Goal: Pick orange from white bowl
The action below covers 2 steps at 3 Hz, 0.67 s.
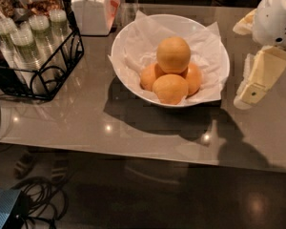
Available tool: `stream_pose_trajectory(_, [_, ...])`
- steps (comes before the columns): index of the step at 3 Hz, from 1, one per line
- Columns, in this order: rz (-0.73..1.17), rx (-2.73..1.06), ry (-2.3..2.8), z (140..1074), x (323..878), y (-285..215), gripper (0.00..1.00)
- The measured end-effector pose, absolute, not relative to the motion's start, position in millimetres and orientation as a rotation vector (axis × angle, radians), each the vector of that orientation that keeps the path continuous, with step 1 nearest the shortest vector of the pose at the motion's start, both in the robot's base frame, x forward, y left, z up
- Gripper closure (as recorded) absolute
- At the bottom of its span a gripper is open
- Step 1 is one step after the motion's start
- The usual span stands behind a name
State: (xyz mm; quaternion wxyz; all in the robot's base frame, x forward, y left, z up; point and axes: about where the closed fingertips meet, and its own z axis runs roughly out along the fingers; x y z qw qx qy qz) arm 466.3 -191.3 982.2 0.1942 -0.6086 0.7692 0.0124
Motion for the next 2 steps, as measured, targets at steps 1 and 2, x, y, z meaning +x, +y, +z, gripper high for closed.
stream_pose_trajectory(1, [0.045,-1.698,2.124,981,468,-185,0.00])
stream_pose_trajectory(2, [0.149,-1.654,2.071,973,486,-169,0.00])
